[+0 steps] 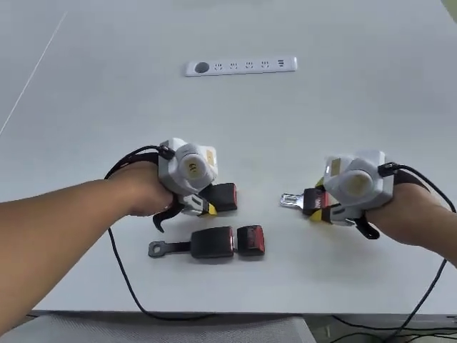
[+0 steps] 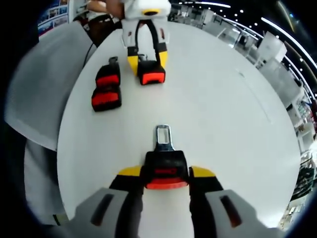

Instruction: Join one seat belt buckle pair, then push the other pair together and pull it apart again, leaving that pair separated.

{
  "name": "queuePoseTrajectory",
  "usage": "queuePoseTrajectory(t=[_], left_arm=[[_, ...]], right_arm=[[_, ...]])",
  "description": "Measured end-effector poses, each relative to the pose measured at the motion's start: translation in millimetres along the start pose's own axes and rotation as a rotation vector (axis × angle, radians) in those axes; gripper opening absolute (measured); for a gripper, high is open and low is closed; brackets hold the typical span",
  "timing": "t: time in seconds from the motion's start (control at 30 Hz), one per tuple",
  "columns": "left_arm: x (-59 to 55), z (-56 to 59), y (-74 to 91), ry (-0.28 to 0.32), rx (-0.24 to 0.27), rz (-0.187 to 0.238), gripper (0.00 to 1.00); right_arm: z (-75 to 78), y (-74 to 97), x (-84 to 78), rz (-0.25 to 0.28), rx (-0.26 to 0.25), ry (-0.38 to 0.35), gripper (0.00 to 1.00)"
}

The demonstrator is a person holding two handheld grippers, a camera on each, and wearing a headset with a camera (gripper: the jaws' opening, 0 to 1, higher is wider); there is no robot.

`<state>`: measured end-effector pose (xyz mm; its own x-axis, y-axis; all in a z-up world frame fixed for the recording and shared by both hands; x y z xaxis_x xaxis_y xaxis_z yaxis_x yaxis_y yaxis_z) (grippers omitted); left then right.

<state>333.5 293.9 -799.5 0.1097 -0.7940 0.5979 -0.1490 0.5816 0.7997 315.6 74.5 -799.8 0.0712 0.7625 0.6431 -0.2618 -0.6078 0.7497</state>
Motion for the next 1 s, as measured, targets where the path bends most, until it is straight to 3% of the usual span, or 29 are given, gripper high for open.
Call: queuePoseTrajectory(t=[0.23, 0.6, 0.73, 0.87, 1.0], left_arm=[[0.9, 0.2, 0.3, -0.016, 0.005, 0.001, 0.34], [0.6, 2.5, 4.9, -0.114, 0.025, -0.066, 0.34], [-0.7, 1.1, 13.2, -0.109, 0.046, -0.062, 0.35], [1.2, -4.4, 26.3, -0.060, 0.113, -0.016, 0.39], [-6.9, 4.0, 43.2, -0.008, 0.136, 0.019, 0.40]], right_arm=[[1.5, 33.4, -33.8, -0.050, -0.033, -0.027, 0.36], [6.0, 48.8, -44.2, -0.111, -0.070, -0.019, 0.37], [8.8, 51.6, -46.0, -0.115, -0.101, -0.032, 0.41], [7.1, 56.1, -44.3, -0.101, -0.127, -0.042, 0.46], [4.2, 56.4, -41.0, -0.072, -0.139, -0.071, 0.47]])
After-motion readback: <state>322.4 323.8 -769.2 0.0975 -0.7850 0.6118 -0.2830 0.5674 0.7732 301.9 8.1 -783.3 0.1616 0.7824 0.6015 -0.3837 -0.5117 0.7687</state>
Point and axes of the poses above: the centre of the closed fingertips' face, and the gripper's own axes: y roughly backward along the fingers, z roughly to its right, x roughly out of its top, the point moved 3 cm from there along y, roughly backward along the fingers, and after that the axes turned 11 degrees about z, right-handed, at the moved point
